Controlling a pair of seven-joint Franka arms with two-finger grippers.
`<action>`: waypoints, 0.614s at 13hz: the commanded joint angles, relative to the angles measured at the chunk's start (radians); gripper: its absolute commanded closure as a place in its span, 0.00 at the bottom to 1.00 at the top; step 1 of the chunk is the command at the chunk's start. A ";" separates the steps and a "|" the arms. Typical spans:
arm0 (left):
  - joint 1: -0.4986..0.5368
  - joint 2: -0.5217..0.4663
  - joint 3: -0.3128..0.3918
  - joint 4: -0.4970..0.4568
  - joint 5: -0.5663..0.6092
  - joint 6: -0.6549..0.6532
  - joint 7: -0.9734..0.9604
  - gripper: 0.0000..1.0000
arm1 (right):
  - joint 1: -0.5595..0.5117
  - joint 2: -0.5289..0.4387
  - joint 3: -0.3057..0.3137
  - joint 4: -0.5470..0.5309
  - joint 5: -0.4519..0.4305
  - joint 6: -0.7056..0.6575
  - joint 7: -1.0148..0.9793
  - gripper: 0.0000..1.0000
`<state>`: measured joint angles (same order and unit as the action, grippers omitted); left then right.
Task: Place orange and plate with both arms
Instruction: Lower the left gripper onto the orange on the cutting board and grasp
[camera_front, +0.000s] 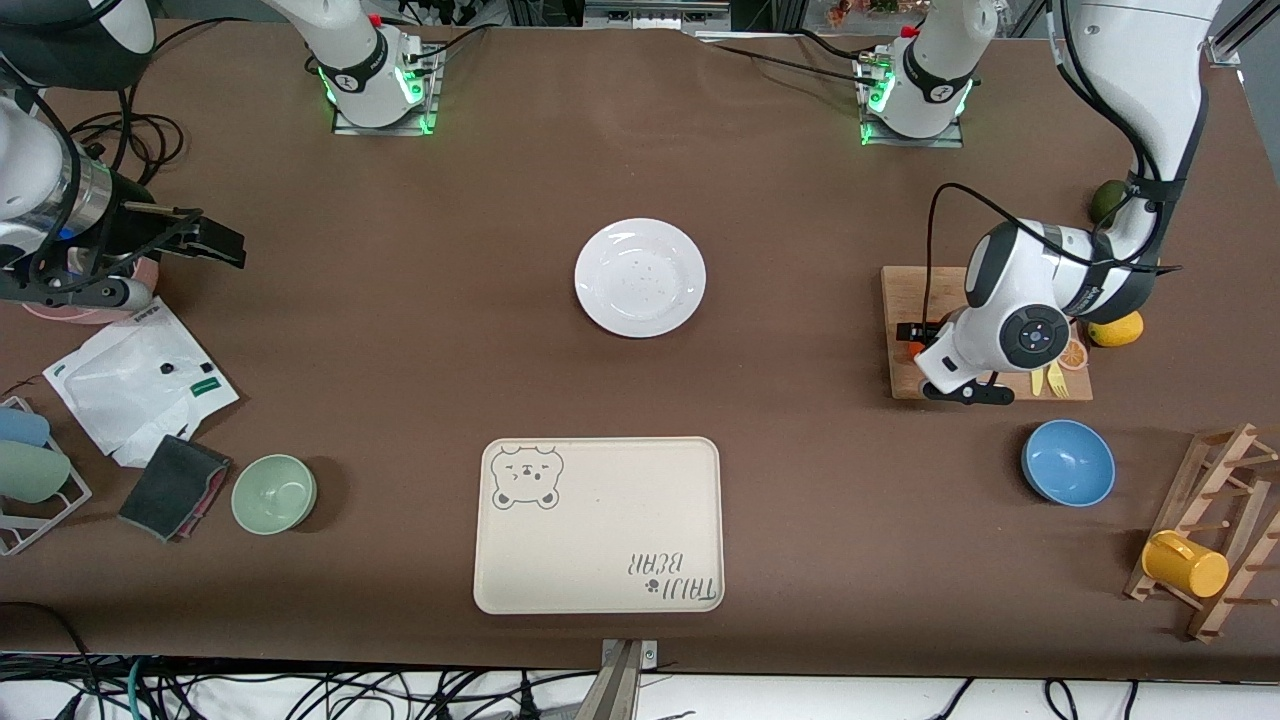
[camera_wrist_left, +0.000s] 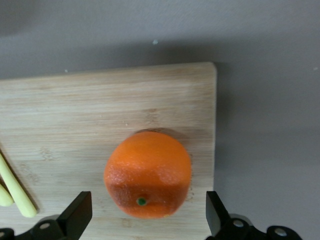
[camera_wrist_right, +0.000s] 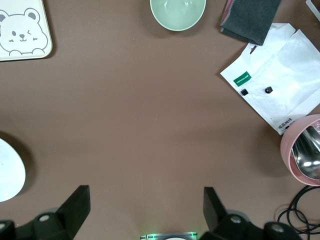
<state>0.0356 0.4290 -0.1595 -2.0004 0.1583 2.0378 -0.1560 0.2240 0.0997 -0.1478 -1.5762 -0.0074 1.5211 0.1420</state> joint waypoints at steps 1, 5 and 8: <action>-0.002 -0.038 -0.008 -0.041 0.030 0.038 -0.008 0.00 | 0.001 -0.008 0.004 -0.007 -0.002 -0.006 0.010 0.00; 0.003 -0.018 -0.008 -0.098 0.030 0.163 -0.008 0.00 | 0.001 -0.009 0.004 -0.008 0.000 -0.006 0.008 0.00; 0.003 -0.006 -0.008 -0.097 0.038 0.165 -0.008 0.00 | 0.000 -0.009 0.002 -0.008 0.000 -0.006 0.005 0.00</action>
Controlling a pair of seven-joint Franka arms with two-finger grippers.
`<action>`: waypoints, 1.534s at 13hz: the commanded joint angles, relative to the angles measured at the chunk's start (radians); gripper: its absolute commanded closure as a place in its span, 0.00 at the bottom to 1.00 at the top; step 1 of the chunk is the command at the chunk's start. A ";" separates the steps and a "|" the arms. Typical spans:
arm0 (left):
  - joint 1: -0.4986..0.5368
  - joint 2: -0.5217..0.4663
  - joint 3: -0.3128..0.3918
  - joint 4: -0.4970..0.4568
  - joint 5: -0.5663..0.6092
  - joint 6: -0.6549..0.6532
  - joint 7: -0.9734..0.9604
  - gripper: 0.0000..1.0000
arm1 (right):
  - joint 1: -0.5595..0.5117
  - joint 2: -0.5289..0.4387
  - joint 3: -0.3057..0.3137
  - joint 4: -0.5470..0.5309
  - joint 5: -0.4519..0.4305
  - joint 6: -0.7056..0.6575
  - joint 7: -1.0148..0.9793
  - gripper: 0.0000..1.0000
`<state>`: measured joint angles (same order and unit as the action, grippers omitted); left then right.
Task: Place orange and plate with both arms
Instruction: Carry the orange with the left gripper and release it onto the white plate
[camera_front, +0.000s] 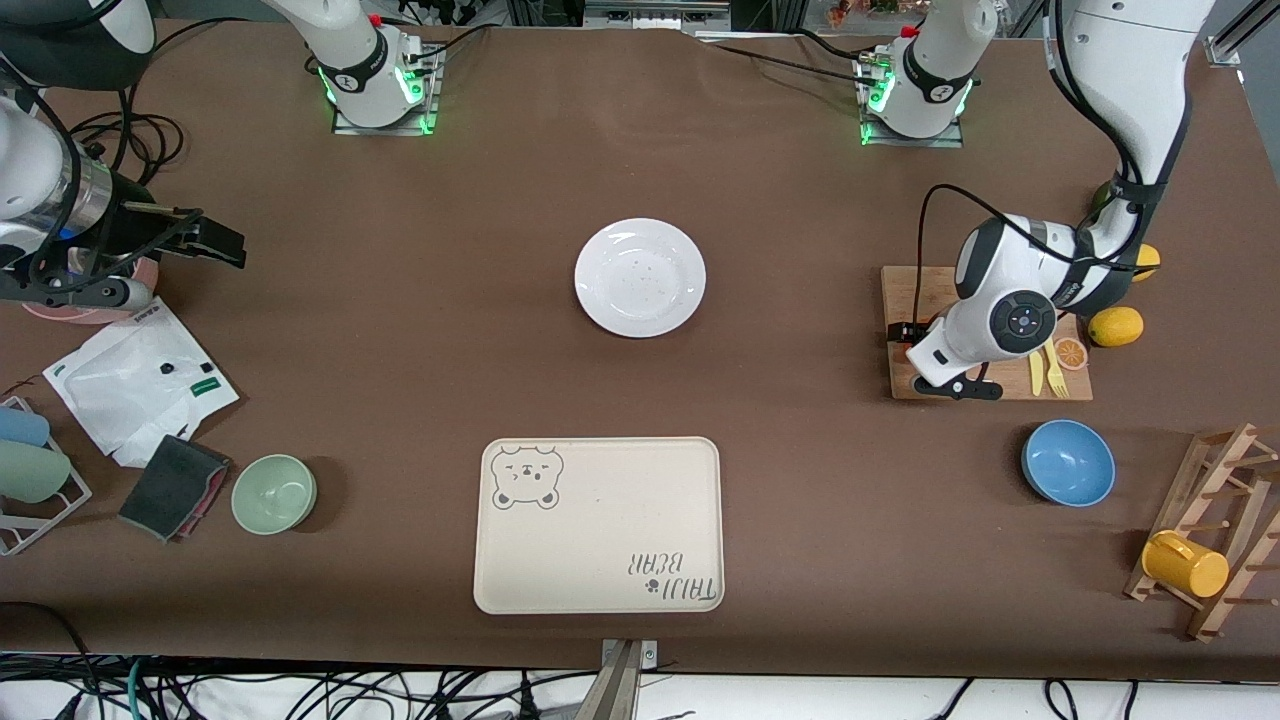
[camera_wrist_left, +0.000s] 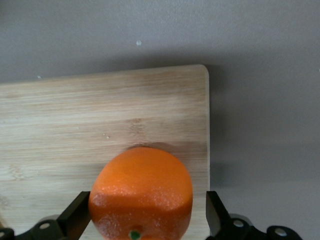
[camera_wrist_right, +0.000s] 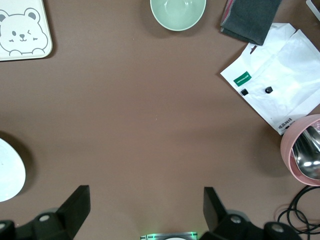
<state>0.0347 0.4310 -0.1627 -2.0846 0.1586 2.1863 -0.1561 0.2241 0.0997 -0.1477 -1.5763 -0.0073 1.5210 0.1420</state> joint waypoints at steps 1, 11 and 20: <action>0.005 -0.008 -0.004 -0.014 0.061 0.027 -0.008 0.12 | 0.000 -0.008 0.002 -0.008 0.000 -0.004 0.005 0.00; -0.019 -0.058 -0.214 0.158 0.061 -0.167 -0.222 0.78 | 0.000 -0.008 0.000 -0.010 0.000 -0.005 -0.001 0.00; -0.327 0.147 -0.287 0.403 -0.063 -0.154 -0.902 0.78 | 0.000 -0.008 0.000 -0.010 0.000 -0.004 0.002 0.00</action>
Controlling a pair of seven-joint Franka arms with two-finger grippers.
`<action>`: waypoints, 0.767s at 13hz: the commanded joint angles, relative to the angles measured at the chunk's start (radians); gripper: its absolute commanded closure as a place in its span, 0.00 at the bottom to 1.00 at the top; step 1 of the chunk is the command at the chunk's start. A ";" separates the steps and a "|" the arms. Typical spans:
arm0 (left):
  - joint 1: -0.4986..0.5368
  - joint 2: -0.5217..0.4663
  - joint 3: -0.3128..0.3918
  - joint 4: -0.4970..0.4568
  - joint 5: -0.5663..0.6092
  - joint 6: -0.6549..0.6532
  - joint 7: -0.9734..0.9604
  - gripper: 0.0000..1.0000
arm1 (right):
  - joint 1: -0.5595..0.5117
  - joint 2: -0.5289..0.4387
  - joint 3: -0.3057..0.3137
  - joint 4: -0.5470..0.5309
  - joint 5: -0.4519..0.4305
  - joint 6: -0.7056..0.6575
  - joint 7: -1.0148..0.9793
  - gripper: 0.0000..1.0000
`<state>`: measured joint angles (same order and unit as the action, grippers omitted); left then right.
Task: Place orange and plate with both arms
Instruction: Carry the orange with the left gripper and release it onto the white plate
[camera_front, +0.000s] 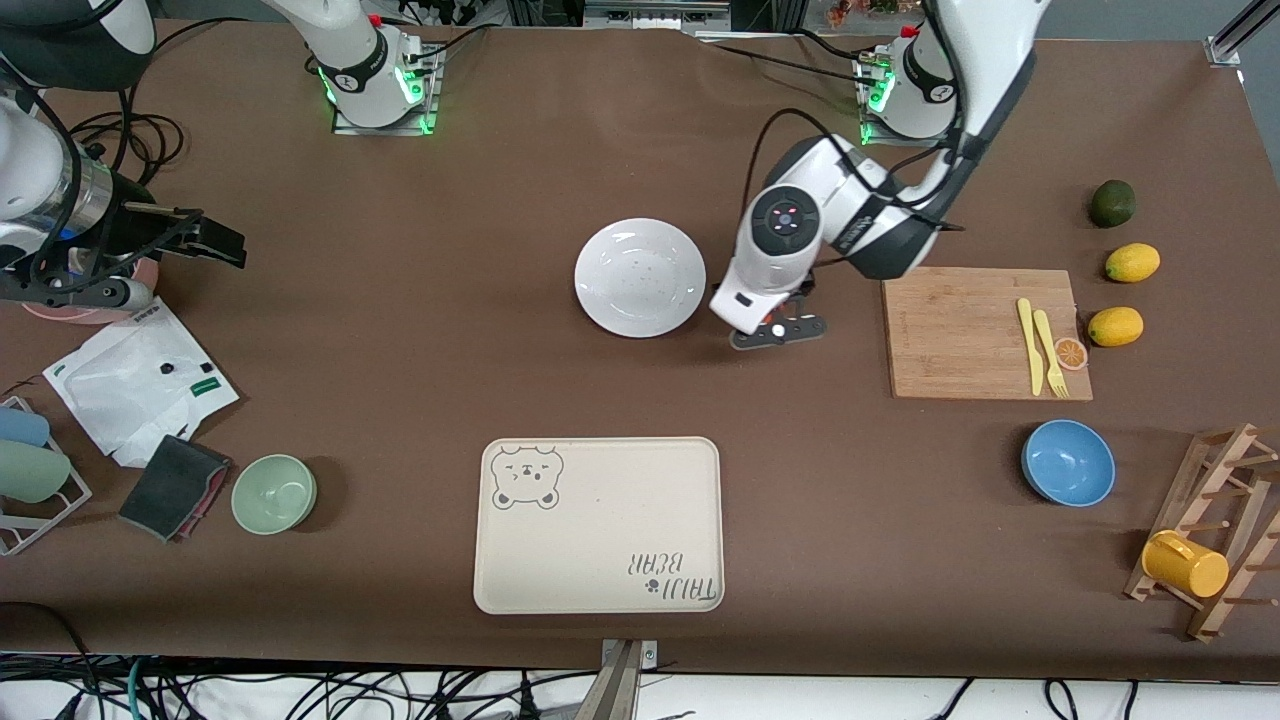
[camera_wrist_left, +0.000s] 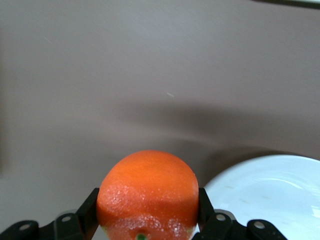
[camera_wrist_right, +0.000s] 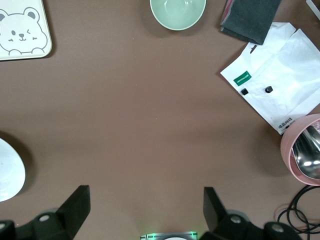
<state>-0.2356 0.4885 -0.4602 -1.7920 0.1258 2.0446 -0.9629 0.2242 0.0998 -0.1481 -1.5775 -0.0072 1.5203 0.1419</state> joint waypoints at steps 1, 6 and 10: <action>-0.098 0.126 0.009 0.144 -0.034 -0.011 -0.155 0.78 | 0.000 -0.008 0.001 -0.009 0.000 -0.003 0.004 0.00; -0.212 0.275 0.014 0.171 -0.023 0.232 -0.344 0.77 | 0.001 -0.008 0.004 -0.004 -0.008 -0.003 0.013 0.00; -0.217 0.295 0.014 0.172 -0.026 0.249 -0.352 0.10 | 0.001 -0.006 0.004 -0.004 -0.008 -0.003 0.011 0.00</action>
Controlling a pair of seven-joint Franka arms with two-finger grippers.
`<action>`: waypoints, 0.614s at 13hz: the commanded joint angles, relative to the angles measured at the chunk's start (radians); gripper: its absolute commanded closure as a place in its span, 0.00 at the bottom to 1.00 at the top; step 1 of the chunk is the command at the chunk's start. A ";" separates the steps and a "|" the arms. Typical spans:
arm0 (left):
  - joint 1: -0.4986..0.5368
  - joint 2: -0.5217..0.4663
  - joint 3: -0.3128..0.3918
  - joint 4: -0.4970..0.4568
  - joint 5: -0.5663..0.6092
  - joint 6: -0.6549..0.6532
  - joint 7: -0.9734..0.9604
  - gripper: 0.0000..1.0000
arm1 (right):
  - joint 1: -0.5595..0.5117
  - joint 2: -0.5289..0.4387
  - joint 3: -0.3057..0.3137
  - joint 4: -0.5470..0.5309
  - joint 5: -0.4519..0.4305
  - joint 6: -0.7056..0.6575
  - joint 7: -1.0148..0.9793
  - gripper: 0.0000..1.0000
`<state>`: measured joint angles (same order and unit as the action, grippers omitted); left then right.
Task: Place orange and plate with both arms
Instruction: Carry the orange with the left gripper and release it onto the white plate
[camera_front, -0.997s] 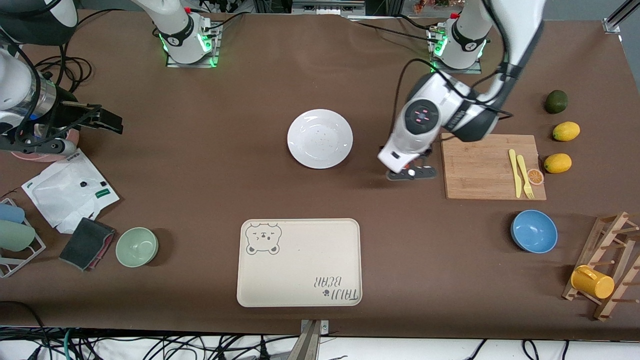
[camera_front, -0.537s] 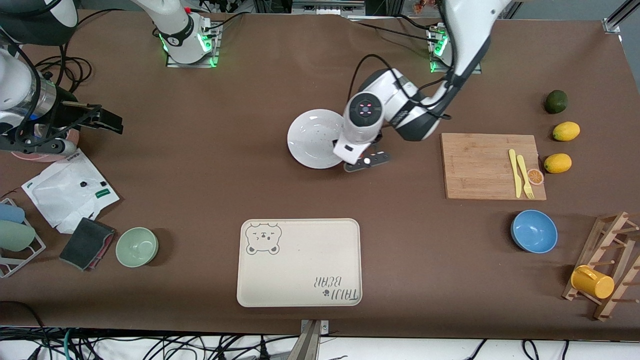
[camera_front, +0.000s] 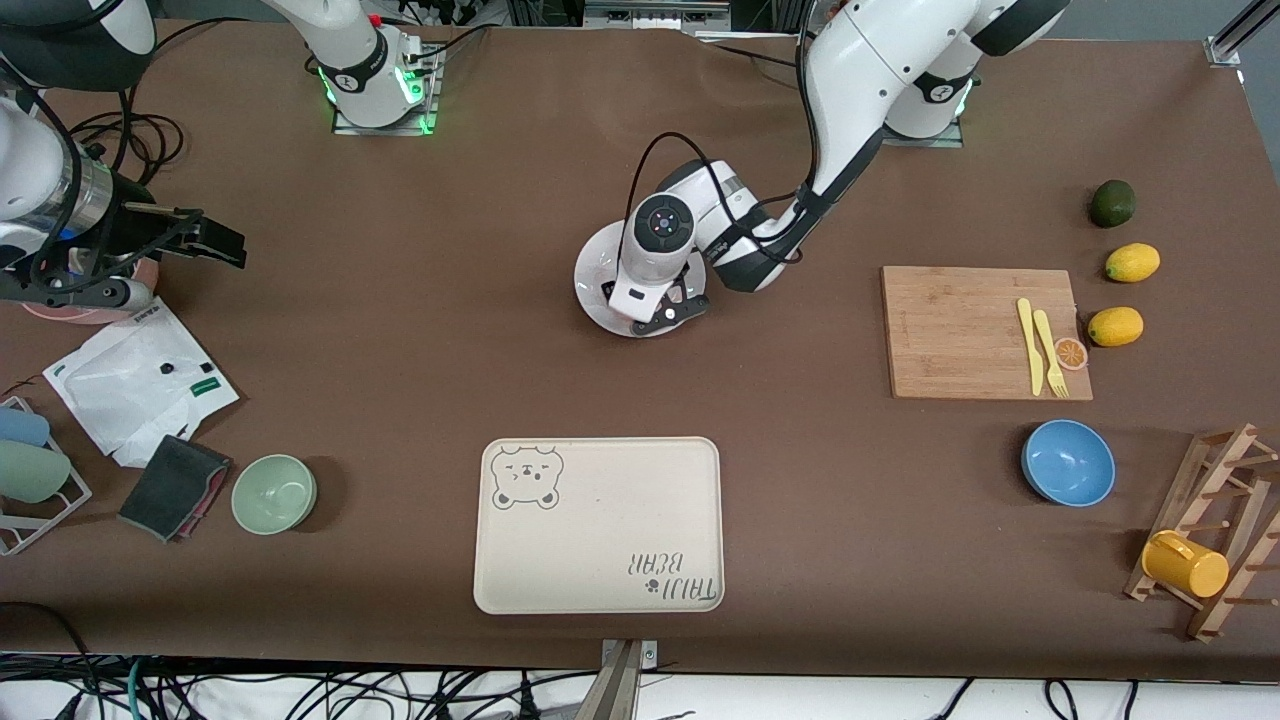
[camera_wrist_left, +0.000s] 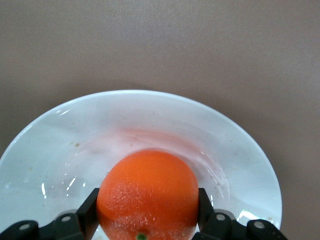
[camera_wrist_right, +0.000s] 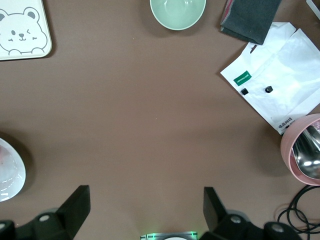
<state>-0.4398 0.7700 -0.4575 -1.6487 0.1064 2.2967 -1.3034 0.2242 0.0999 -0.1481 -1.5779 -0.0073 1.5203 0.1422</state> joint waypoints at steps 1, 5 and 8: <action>-0.019 0.014 0.011 0.027 -0.002 -0.003 -0.011 0.00 | 0.001 -0.006 0.004 -0.004 -0.007 -0.003 0.011 0.00; -0.008 -0.006 0.011 0.027 -0.004 -0.025 -0.011 0.00 | 0.001 0.026 0.005 -0.002 -0.007 0.008 -0.031 0.00; 0.024 -0.041 0.010 0.030 -0.004 -0.045 -0.007 0.00 | 0.017 0.073 0.010 -0.002 0.044 0.029 -0.079 0.00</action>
<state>-0.4347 0.7634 -0.4525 -1.6238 0.1064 2.2872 -1.3071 0.2292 0.1461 -0.1429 -1.5796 0.0036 1.5314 0.0840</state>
